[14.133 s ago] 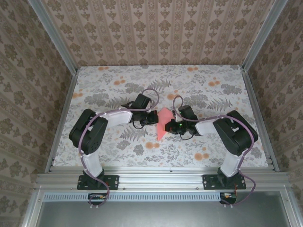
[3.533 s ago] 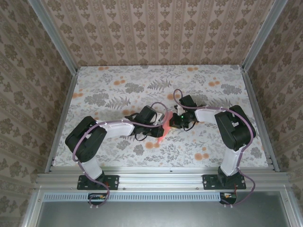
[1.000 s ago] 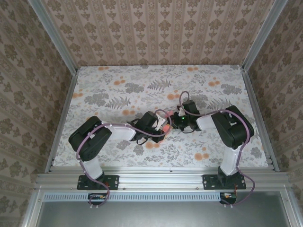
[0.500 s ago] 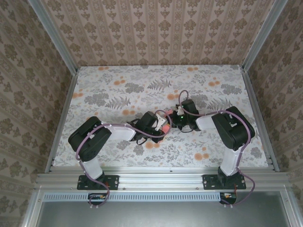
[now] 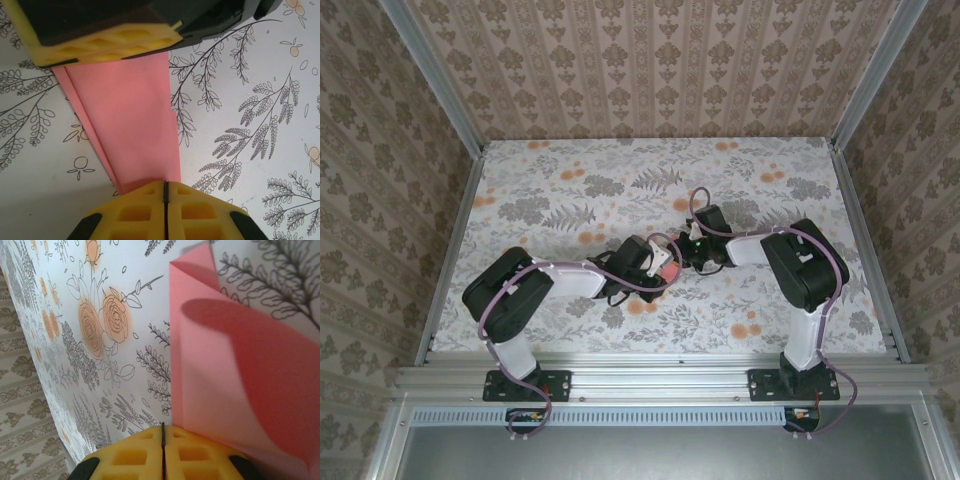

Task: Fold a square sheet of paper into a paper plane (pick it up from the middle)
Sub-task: Fold the wing for the fifth time at the center of the table.

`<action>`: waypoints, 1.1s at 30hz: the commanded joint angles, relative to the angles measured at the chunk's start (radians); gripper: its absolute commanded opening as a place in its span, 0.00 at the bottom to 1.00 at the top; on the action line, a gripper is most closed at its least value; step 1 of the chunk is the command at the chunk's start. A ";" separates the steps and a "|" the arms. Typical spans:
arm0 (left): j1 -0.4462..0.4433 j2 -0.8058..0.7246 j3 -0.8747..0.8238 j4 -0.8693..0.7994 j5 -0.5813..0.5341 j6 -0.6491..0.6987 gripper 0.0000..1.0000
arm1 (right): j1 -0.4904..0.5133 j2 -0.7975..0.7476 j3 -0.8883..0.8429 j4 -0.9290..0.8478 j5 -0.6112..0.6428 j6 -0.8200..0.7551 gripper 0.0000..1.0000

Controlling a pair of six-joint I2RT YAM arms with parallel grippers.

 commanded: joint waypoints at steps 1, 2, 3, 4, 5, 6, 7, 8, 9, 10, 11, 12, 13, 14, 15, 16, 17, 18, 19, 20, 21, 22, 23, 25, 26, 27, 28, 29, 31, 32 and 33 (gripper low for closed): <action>0.001 0.041 -0.074 -0.252 -0.085 0.036 0.08 | -0.005 0.038 0.031 -0.103 0.088 -0.056 0.10; -0.002 0.038 -0.077 -0.254 -0.086 0.036 0.08 | -0.007 0.042 0.034 -0.113 0.099 -0.061 0.10; -0.006 0.035 -0.080 -0.257 -0.087 0.038 0.08 | -0.009 0.045 0.038 -0.125 0.117 -0.069 0.10; -0.010 0.030 -0.086 -0.259 -0.091 0.037 0.08 | -0.008 0.046 0.044 -0.145 0.135 -0.078 0.10; -0.015 0.024 -0.091 -0.260 -0.095 0.035 0.08 | -0.010 0.048 0.049 -0.161 0.149 -0.087 0.10; -0.017 0.018 -0.097 -0.262 -0.098 0.033 0.08 | -0.012 0.050 0.053 -0.177 0.162 -0.093 0.10; -0.021 0.011 -0.102 -0.265 -0.098 0.027 0.08 | -0.016 0.051 0.053 -0.187 0.177 -0.098 0.10; -0.024 0.002 -0.107 -0.269 -0.100 0.023 0.08 | -0.018 0.051 0.054 -0.196 0.187 -0.103 0.10; -0.030 -0.006 -0.112 -0.272 -0.099 0.018 0.08 | -0.019 0.051 0.058 -0.209 0.199 -0.111 0.09; -0.038 -0.016 -0.116 -0.276 -0.100 0.011 0.08 | -0.020 0.051 0.059 -0.219 0.211 -0.119 0.09; -0.041 -0.026 -0.120 -0.279 -0.100 0.003 0.08 | -0.021 0.052 0.060 -0.227 0.222 -0.128 0.09; -0.046 -0.038 -0.127 -0.277 -0.093 -0.008 0.08 | -0.020 0.055 0.065 -0.236 0.230 -0.136 0.09; -0.049 -0.050 -0.137 -0.271 -0.085 -0.019 0.08 | -0.021 0.058 0.065 -0.237 0.234 -0.141 0.09; -0.049 -0.062 -0.148 -0.262 -0.076 -0.029 0.08 | -0.020 0.061 0.065 -0.234 0.236 -0.142 0.09; -0.050 -0.073 -0.163 -0.247 -0.064 -0.045 0.08 | -0.021 0.067 0.068 -0.235 0.236 -0.146 0.08; -0.050 -0.080 -0.175 -0.234 -0.053 -0.056 0.09 | -0.021 0.072 0.070 -0.235 0.237 -0.148 0.08; -0.050 -0.085 -0.186 -0.227 -0.043 -0.065 0.09 | -0.021 0.076 0.070 -0.233 0.240 -0.150 0.08; -0.050 -0.088 -0.196 -0.223 -0.034 -0.072 0.09 | -0.021 0.077 0.070 -0.234 0.243 -0.152 0.08; -0.050 -0.092 -0.206 -0.217 -0.023 -0.079 0.09 | -0.020 0.077 0.070 -0.238 0.246 -0.157 0.08; -0.052 -0.099 -0.217 -0.212 -0.015 -0.087 0.09 | -0.020 0.077 0.070 -0.239 0.250 -0.161 0.08; -0.053 -0.105 -0.227 -0.208 -0.009 -0.092 0.09 | -0.020 0.077 0.070 -0.242 0.251 -0.163 0.08; -0.053 -0.110 -0.236 -0.207 -0.008 -0.095 0.09 | -0.020 0.078 0.070 -0.244 0.253 -0.165 0.08; -0.052 -0.117 -0.245 -0.208 -0.004 -0.099 0.09 | -0.021 0.078 0.068 -0.244 0.253 -0.168 0.08; -0.053 -0.132 -0.259 -0.211 0.008 -0.107 0.08 | -0.021 0.077 0.068 -0.248 0.254 -0.176 0.08; -0.055 -0.142 -0.268 -0.212 0.013 -0.114 0.08 | -0.021 0.079 0.066 -0.251 0.256 -0.179 0.08; -0.056 -0.150 -0.277 -0.214 0.015 -0.118 0.08 | -0.021 0.078 0.065 -0.254 0.256 -0.183 0.08; -0.058 -0.156 -0.287 -0.214 0.020 -0.125 0.06 | -0.021 0.076 0.064 -0.255 0.256 -0.186 0.08; -0.058 -0.166 -0.298 -0.210 0.027 -0.137 0.06 | -0.021 0.077 0.064 -0.259 0.257 -0.190 0.08; -0.063 -0.175 -0.301 -0.217 0.042 -0.155 0.03 | -0.021 0.078 0.064 -0.262 0.261 -0.196 0.08; -0.069 -0.180 -0.297 -0.232 0.043 -0.160 0.02 | -0.020 0.080 0.064 -0.266 0.259 -0.200 0.08; -0.072 -0.183 -0.296 -0.242 0.047 -0.164 0.02 | -0.021 0.080 0.065 -0.267 0.258 -0.202 0.08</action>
